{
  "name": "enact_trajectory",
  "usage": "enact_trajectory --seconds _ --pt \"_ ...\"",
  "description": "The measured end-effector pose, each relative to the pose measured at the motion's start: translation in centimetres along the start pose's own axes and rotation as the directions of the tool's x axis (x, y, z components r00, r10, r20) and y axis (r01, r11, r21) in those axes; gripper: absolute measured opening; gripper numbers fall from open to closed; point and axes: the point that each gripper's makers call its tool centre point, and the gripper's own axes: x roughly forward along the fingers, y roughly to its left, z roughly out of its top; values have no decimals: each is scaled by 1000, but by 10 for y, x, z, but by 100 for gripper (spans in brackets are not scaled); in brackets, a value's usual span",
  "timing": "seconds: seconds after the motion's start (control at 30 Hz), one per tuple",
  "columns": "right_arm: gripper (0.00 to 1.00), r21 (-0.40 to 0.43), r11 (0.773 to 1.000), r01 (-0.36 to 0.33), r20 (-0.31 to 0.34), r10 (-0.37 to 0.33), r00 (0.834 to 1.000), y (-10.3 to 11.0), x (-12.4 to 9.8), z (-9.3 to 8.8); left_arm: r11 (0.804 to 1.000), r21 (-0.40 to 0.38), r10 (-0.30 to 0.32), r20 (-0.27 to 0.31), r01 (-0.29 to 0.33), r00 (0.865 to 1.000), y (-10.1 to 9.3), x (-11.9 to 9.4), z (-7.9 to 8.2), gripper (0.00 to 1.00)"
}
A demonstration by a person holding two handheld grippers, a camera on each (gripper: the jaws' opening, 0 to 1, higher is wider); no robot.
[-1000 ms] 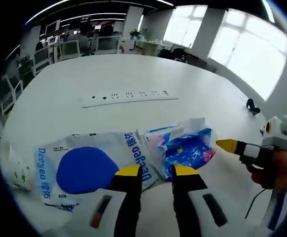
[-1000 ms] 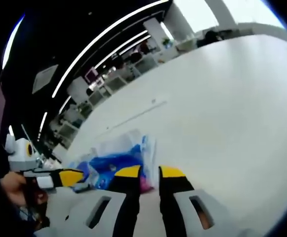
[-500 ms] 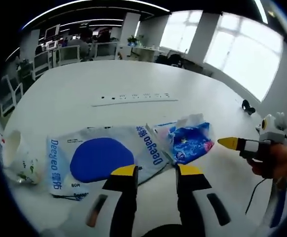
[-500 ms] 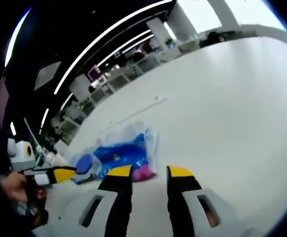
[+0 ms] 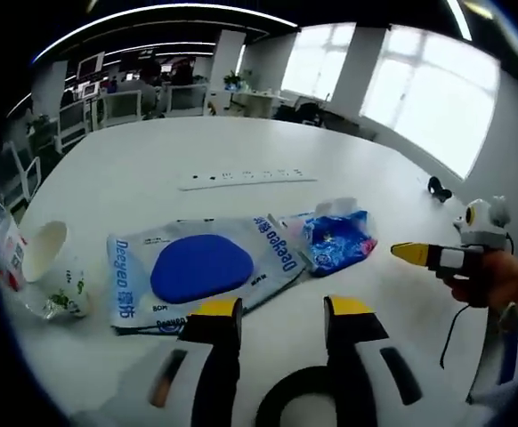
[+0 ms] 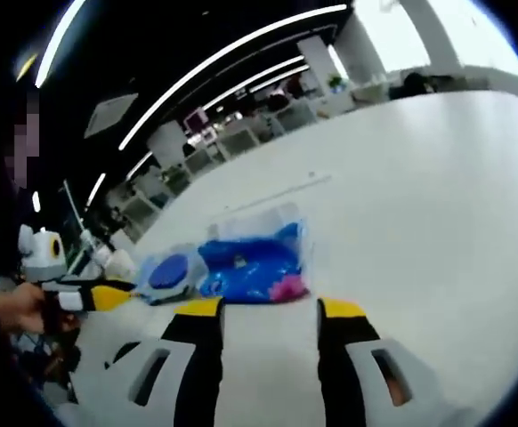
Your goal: Arrange the tabletop items into an orderly group along one side of the table until the central work area is clear of visible clutter.
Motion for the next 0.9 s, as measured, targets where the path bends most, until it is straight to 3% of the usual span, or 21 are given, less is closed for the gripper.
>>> enact_trajectory --seconds 0.13,0.23,0.47,0.7,0.9 --pt "43 -21 1000 -22 4 22 1000 11 -5 -5 1000 22 -1 -4 1 1000 -3 -11 -9 40" --pt "51 -114 992 -47 -36 43 998 21 -9 -13 999 33 8 -8 -7 1000 -5 -19 -17 41" --pt "60 -133 986 -97 -29 94 995 41 -19 -22 1000 10 13 4 -13 1000 -9 -39 -32 48" --pt "68 -165 976 -144 -55 137 989 62 -31 -34 998 -39 41 17 -41 999 -1 -62 -47 51" --pt "74 -177 969 -174 -60 166 984 74 -36 -33 991 -107 86 49 -81 995 7 -85 -62 54"
